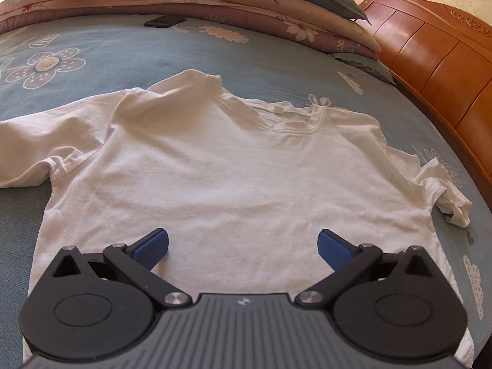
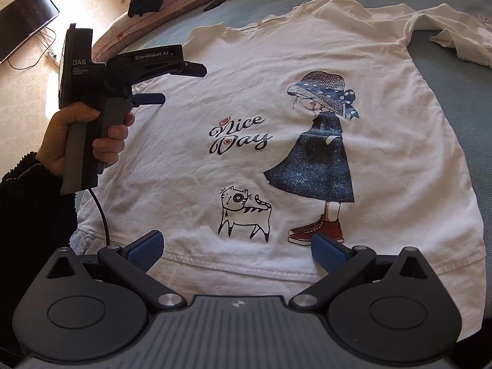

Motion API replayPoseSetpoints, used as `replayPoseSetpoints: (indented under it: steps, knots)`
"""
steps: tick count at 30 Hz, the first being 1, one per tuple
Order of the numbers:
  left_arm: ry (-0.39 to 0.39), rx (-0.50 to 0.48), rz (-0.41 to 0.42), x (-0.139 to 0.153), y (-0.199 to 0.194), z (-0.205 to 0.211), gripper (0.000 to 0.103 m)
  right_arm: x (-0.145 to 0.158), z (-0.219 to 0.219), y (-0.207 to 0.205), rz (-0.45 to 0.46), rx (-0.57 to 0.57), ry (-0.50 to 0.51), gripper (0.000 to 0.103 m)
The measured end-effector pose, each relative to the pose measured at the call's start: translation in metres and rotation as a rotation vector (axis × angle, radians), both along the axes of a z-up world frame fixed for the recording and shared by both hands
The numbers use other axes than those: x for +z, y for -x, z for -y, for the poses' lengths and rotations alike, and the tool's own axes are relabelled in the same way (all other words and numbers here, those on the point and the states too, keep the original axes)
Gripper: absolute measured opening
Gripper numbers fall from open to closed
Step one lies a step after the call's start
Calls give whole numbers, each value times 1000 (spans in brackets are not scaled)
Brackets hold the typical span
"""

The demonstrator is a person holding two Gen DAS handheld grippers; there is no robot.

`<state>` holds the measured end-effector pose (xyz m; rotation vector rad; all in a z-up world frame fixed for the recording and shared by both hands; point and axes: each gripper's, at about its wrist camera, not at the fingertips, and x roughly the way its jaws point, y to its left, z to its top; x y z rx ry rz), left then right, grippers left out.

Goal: Fold clothes

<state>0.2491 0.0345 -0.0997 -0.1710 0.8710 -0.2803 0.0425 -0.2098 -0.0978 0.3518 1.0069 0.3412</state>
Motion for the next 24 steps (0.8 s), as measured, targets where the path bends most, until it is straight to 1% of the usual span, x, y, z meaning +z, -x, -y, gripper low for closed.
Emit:
replayPoseSetpoints:
  steps: [2, 4, 5, 7, 9, 11, 12, 14, 16, 18, 19, 20, 22, 24]
  knots:
    - [-1, -35, 44, -4, 1, -2, 102, 1, 5, -4, -32, -38, -31, 103]
    - [6, -53, 68, -7, 4, -4, 102, 6, 7, -15, -92, -49, -38, 103]
    - [8, -61, 76, -8, 5, -6, 102, 13, 9, -20, -89, -62, -37, 103]
    - [4, -81, 76, -7, 5, -7, 102, 35, 12, -30, 12, -97, -21, 103]
    - [15, -85, 75, -7, 5, -9, 102, 53, 12, -50, 90, -104, -27, 103]
    - [31, -84, 75, -6, 6, -12, 102, 62, 9, -77, 128, -100, -30, 103]
    - [32, -85, 76, -7, 6, -12, 102, 62, 6, -92, 143, -103, -11, 103]
    - [31, -88, 79, -7, 7, -12, 102, 57, -6, -122, 185, -106, 80, 103]
    - [29, -90, 86, -8, 7, -12, 102, 44, -22, -150, 210, -84, 210, 103]
    - [23, -95, 92, -8, 8, -11, 102, 27, -36, -170, 196, -57, 310, 103]
    - [19, -97, 95, -8, 9, -11, 102, 17, -41, -176, 176, -40, 338, 103]
    - [5, -93, 98, -8, 8, -11, 101, 8, -43, -180, 155, -24, 336, 103]
    - [-57, -75, 108, -10, 8, -7, 101, -4, -41, -183, 130, -16, 305, 103]
    - [-81, -81, 118, -11, 9, -4, 102, -7, -40, -178, 155, -14, 313, 103]
